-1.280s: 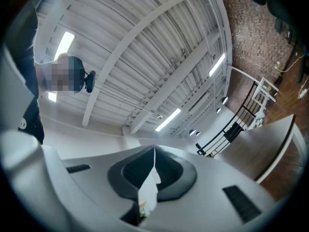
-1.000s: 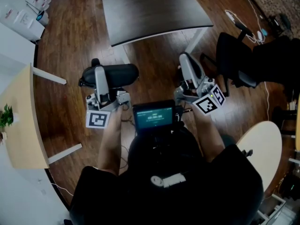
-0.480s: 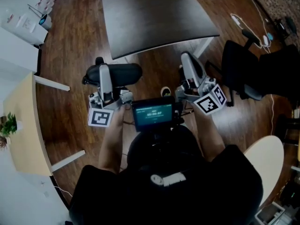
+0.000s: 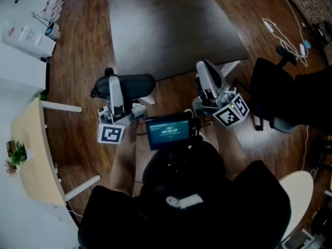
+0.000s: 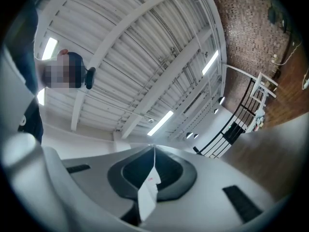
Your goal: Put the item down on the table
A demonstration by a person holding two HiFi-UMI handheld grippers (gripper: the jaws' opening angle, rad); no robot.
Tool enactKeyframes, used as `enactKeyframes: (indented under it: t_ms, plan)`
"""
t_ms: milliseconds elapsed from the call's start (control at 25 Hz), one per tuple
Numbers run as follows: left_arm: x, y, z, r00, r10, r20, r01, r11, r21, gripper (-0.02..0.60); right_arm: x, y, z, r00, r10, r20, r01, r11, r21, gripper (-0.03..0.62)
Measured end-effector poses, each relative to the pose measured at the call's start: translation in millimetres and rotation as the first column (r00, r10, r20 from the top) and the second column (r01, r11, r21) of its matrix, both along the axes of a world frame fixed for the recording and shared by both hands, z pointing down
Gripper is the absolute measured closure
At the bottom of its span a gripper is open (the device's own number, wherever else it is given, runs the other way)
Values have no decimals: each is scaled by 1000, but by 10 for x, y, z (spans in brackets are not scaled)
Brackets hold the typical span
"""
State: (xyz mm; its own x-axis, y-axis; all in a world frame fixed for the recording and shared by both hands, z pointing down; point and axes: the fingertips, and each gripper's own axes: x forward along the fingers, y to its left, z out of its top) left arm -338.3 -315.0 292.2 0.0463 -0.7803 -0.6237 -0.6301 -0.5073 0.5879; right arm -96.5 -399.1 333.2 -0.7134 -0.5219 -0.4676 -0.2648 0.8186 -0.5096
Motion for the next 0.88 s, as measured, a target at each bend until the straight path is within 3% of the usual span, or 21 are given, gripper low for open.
enactKeyframes:
  t_ms: [480,600,720,880]
  plan:
    - [282,-761,117,999,2,42,1,999,-54,318,342,-761,286,1000,8,9,-7,998,-57,585]
    - [226,-916,89,998,-27,56,30,998,-54,318,286,-959,196,1000,-5,-12,5,999,-34,585]
    - [162,-1059,101,996,-43,77,49,997,-66,318,196,-1132,325,999,-33,26,35,997,-63,585]
    - [125,-1637,112,993,-48,108,56,996,-75,318,22,-1648,364,997,-68,24,70,996,-58,585]
